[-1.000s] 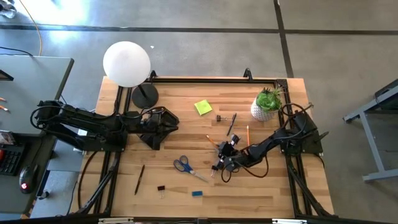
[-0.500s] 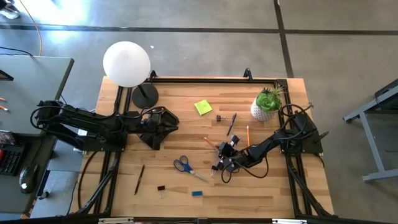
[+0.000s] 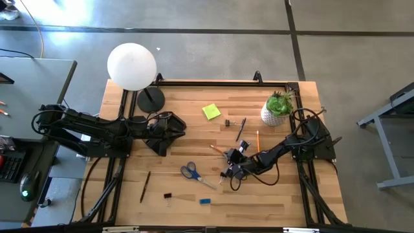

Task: Pick and place office supplies into organizer
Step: Put the left orange pencil into the black mesh desk organizer

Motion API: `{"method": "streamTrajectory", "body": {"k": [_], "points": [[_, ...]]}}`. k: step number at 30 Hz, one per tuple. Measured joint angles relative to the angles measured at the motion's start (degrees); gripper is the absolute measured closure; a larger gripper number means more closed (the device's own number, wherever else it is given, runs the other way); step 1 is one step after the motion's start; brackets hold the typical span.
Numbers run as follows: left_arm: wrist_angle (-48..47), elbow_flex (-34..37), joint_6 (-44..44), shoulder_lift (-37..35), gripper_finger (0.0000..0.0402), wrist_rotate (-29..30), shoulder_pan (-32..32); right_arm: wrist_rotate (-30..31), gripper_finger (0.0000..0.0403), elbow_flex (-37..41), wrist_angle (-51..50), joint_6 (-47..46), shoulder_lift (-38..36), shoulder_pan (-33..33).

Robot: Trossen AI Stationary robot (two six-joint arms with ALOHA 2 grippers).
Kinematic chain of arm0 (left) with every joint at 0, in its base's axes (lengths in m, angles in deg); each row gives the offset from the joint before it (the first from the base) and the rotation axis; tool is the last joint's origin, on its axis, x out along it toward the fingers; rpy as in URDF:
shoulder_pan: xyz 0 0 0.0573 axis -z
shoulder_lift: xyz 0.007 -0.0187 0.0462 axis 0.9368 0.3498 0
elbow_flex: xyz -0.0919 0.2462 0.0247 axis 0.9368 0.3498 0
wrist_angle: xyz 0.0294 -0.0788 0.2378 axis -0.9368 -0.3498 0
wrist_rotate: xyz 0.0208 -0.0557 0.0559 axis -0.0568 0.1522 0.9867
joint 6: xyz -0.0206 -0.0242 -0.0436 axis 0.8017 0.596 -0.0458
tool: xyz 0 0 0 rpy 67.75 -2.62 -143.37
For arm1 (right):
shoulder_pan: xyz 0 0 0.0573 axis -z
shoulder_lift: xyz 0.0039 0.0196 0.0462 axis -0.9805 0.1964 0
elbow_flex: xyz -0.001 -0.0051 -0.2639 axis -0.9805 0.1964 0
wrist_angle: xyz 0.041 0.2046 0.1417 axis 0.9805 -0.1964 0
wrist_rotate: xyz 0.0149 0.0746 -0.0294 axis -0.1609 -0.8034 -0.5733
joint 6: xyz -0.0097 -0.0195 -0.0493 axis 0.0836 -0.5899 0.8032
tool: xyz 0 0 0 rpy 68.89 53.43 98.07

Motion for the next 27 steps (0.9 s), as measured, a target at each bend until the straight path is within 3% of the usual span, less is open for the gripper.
{"method": "streamTrajectory", "body": {"k": [7,14,20,27], "points": [[-0.2,0.0,0.0,0.0,0.0401,0.0,0.0,-0.1,0.0395,0.1,1.5,2.6,0.0,0.0],[-0.2,0.0,0.0,0.0,0.0401,0.0,0.0,0.0,0.0381,0.3,1.5,5.7,-2.3,0.0],[-0.2,0.0,-0.1,0.0,0.0401,-0.6,0.0,2.6,0.0397,0.3,0.1,11.2,-8.8,0.0],[1.0,0.0,-3.2,0.0,0.0401,-4.6,0.0,8.9,0.0385,0.3,-2.3,18.5,-19.7,-0.1]]}}
